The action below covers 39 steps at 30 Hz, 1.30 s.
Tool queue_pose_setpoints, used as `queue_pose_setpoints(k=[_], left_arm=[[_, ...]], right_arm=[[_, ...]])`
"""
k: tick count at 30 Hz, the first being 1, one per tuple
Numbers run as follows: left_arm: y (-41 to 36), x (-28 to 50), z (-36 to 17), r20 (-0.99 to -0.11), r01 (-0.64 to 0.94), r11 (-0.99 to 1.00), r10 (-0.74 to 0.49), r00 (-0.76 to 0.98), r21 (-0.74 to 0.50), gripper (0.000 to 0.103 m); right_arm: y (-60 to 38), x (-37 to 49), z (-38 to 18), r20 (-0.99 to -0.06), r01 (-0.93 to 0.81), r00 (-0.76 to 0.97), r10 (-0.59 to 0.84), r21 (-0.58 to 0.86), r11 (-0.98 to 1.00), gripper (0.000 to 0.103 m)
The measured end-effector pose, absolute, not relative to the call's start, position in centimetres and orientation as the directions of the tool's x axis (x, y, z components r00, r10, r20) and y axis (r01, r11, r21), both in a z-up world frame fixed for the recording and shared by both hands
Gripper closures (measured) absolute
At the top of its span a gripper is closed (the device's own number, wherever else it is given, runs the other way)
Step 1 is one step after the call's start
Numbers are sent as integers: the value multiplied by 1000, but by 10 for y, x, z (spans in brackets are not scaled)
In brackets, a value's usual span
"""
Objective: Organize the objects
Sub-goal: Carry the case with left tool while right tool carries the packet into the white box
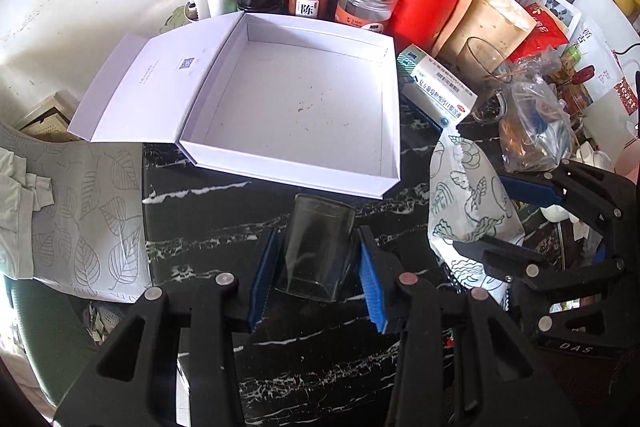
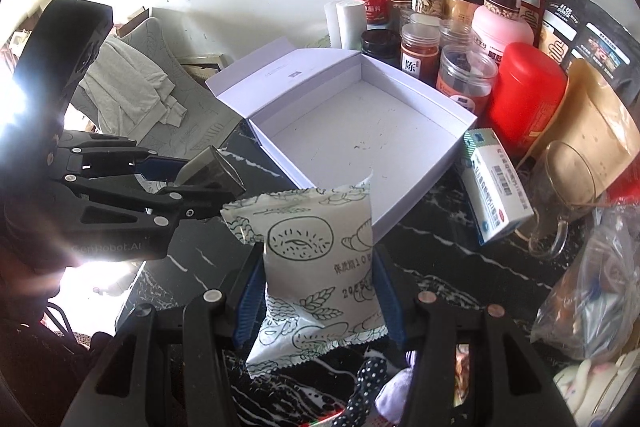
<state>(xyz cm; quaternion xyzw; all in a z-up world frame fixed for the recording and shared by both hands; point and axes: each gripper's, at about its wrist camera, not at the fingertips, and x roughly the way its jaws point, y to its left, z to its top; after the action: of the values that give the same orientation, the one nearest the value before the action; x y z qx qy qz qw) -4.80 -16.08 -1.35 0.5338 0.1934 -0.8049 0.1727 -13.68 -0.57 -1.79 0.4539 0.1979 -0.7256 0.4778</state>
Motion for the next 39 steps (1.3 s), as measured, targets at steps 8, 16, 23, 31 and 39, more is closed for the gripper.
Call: queue_pose_setpoints(k=[8,16,23,31,39], left_arm=[[-184,-78,-27,-935,475,-870,-52,-351,-130,65],[-213,-111,-43,-938,458,-879,-38,-343,-132,65],[-237,-141,-54,-937,437,-891,-38,-347,-125,65],[-262,-175,-67,-934,420,-900,-40,-354,-121,65],[-284,-201,-85,-933,403,-908,-45,-358,-111,65]], right_arm=[[-25,-164,-24,-851,870,-124,-510,154,-468,51],[-48,-196,-34,-852,866,-120,-509,161,-474,51],[-66,-226,-46,-851,858,-124,-511,166,-485,51],[-87,-259,-58,-848,850,-138,-511,164,-501,51],[-109,-287,-72,-851,844,-150,-503,155,-513,51]])
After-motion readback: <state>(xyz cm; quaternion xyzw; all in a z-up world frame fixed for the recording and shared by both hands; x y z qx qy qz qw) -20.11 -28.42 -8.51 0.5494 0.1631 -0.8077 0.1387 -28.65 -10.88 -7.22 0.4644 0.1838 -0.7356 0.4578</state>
